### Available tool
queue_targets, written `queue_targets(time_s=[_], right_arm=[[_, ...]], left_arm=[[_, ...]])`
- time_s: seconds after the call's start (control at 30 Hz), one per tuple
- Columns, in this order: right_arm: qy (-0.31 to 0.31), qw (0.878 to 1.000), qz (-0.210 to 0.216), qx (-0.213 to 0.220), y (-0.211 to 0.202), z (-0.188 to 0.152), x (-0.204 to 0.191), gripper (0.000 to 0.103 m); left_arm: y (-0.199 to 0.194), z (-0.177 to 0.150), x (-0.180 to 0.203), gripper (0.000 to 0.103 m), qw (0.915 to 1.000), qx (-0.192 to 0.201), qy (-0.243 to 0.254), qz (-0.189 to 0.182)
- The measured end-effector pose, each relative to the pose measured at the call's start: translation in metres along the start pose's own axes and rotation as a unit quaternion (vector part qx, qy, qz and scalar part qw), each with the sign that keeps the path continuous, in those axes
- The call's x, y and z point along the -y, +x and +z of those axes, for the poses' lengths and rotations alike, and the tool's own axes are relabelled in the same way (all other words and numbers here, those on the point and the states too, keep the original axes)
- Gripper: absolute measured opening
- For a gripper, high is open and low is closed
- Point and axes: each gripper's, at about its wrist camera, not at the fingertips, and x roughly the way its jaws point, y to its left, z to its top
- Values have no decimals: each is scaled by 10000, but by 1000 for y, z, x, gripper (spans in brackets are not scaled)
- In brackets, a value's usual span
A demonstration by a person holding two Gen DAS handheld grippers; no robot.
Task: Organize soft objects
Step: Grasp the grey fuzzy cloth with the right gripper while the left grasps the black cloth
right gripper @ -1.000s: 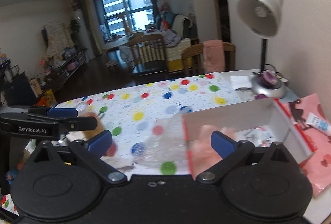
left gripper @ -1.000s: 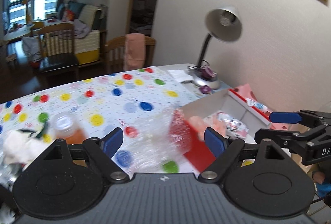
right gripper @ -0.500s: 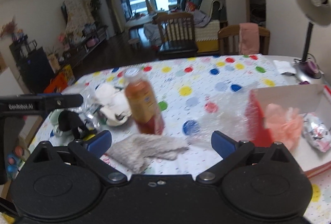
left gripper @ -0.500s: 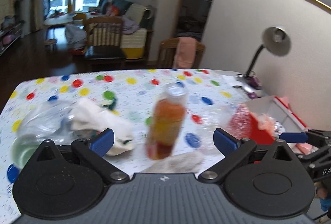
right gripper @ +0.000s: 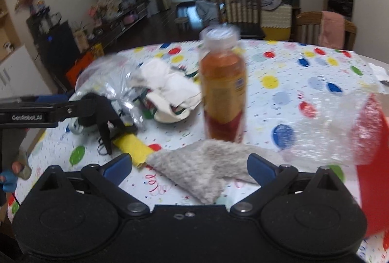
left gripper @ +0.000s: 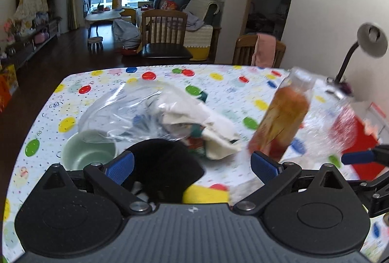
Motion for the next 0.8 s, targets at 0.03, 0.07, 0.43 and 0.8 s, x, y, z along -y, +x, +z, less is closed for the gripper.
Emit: queue_targets(time_s=[0.03,0.07,0.43,0.8], right_arm=[[-62,10000,16,-69,7,0,-2,98],[-123,9998,17,-131,14,0,-4,98],[-464,9973,56,-565,57,2,-11,94],[-383,9960,-166,-787,89,0,-12,83]], left_arm=[[3,-1,-2,103,10000,-11,65,25],[6,-3,-4,103,9999,-4,131,46],[37,10,-11,103,9953,-235,931,-80],[72,-5,-9,102,9883,-628,1377,158]])
